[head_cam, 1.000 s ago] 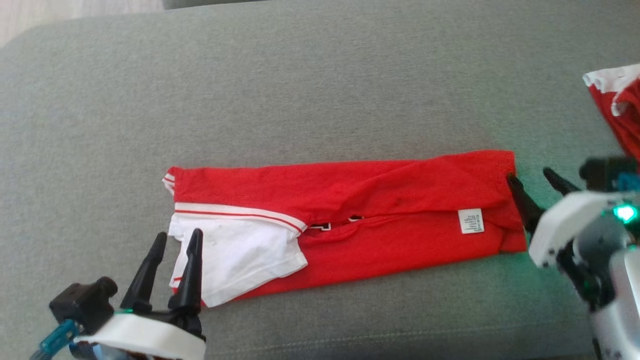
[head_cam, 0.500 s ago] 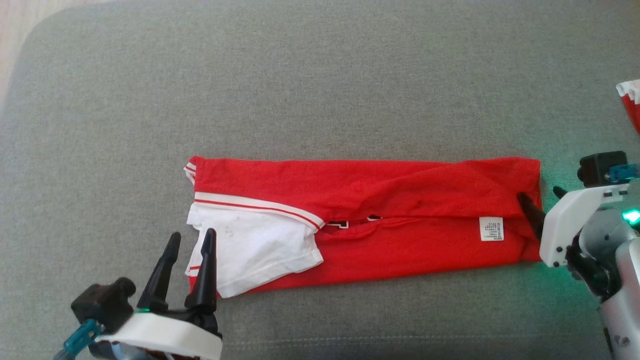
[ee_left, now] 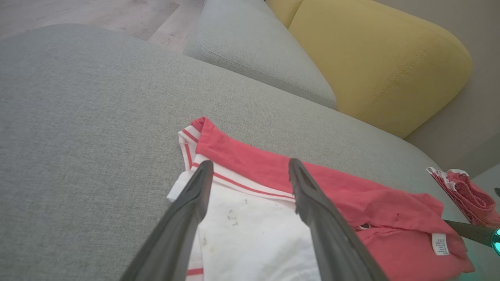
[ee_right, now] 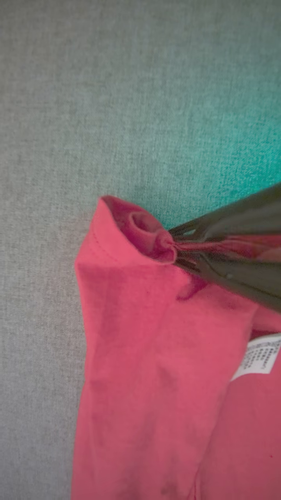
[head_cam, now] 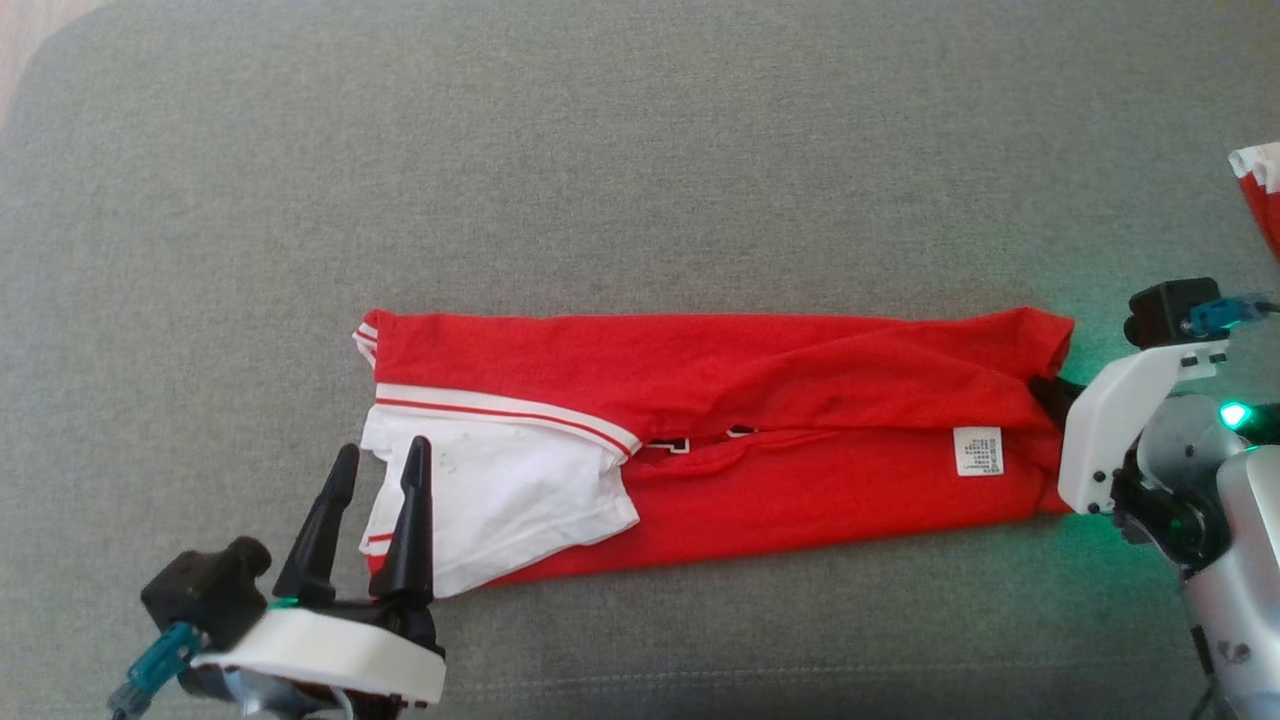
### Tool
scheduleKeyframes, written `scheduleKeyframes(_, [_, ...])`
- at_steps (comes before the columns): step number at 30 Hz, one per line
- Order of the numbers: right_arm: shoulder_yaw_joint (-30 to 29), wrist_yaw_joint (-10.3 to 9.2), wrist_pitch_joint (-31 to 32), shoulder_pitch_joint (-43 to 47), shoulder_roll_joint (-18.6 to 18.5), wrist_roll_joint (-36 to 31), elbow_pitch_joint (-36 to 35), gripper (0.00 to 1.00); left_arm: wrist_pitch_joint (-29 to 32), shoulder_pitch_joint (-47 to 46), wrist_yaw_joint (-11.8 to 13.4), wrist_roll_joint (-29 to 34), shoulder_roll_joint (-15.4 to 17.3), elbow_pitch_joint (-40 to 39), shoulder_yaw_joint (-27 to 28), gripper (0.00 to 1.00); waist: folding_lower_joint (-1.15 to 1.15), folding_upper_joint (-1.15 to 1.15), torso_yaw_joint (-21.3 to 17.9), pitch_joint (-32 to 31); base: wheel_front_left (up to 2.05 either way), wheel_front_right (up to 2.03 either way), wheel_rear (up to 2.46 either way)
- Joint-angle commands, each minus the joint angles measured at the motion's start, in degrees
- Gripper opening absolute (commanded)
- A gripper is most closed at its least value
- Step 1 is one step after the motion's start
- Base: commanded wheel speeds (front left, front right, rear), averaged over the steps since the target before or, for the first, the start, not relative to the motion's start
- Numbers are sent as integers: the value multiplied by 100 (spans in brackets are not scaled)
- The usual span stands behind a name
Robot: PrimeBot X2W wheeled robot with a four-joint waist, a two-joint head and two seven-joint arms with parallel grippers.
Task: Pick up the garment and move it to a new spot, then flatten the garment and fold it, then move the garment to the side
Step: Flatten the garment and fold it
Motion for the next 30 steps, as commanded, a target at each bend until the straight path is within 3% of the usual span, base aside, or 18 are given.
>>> scheduleKeyframes(1, [76,37,-54,-49,-141,33,-116,0,-54,-202,-13,70,19,-145,169,100,0,0,-15,-16,0,0,0])
scheduleKeyframes(20, [-717,37,-163,90,-739,246,-949,0,-94,-193,103,246,198,-197,241,100,0,0,-588,-332,0,0,0])
scheduleKeyframes(30, [144,37,55,243,-382,782,-1564,0,-122,-194,162,311,271,-101,323,100,0,0,-721,-617,0,0,0])
